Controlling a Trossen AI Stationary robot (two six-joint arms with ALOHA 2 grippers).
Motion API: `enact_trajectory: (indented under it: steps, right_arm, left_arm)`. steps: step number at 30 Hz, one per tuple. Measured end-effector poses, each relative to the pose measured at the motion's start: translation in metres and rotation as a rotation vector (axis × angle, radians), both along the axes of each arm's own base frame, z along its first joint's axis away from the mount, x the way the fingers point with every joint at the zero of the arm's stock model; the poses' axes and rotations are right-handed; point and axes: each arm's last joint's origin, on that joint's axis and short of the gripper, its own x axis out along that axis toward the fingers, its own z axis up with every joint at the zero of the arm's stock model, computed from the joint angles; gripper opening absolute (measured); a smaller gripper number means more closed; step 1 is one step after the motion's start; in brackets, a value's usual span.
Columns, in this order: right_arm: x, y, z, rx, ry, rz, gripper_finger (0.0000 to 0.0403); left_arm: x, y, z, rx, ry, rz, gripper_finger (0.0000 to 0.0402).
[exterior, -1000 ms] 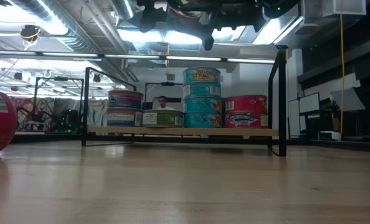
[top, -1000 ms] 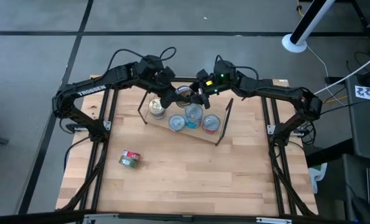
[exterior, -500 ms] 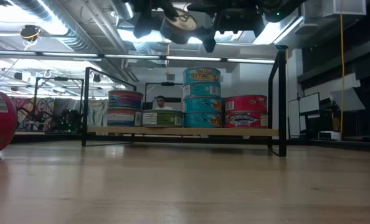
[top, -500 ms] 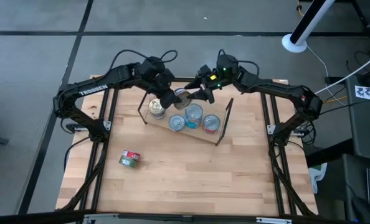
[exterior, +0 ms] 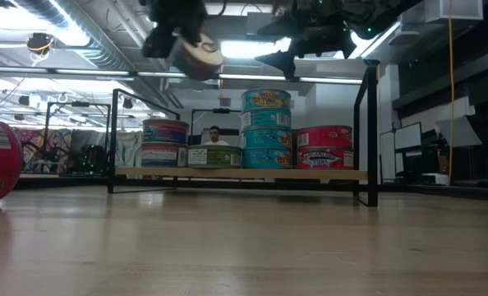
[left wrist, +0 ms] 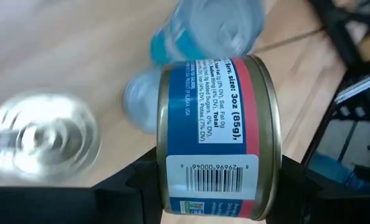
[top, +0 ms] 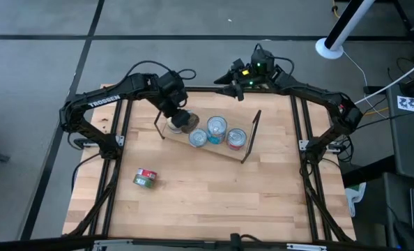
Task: Stack canned seafood by type on shelf
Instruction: Stack the blue-pink tuna can on top of the blue-pink tuna can on the shelf
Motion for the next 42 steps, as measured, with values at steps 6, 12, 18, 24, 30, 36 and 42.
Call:
enact_trajectory:
  steps: [6, 12, 18, 24, 30, 36, 42]
  right_arm:
    - [-0.008, -0.009, 0.0, 0.012, -0.008, 0.035, 0.0315]
    - [-0.007, -0.008, 0.0, 0.013, -0.008, 0.039, 0.0315]
    - [-0.006, -0.006, -0.001, 0.021, -0.001, 0.058, 0.0315]
    - [-0.007, -0.005, -0.004, 0.041, 0.022, 0.071, 0.0315]
    - [-0.008, -0.004, -0.008, 0.007, 0.047, 0.081, 0.0315]
    - [-0.009, -0.004, -0.011, -0.005, 0.067, 0.088, 0.0315]
    - [-0.009, -0.004, -0.011, -0.007, 0.068, 0.089, 0.0315]
  left_arm:
    - [-0.013, -0.003, -0.006, -0.058, 0.124, -0.029, 0.0188]
    - [-0.021, 0.017, -0.006, -0.072, 0.097, -0.028, 0.0188]
    - [-0.028, 0.04, -0.016, -0.137, 0.048, 0.017, 0.0194]
    - [-0.033, 0.036, -0.034, -0.284, 0.068, -0.011, 0.0188]
    - [-0.039, 0.02, -0.028, -0.33, 0.101, -0.044, 0.0192]
    - [-0.051, -0.007, -0.006, -0.313, 0.065, -0.01, 0.0188]
    - [-0.057, -0.042, 0.012, -0.208, 0.034, 0.047, 0.0195]
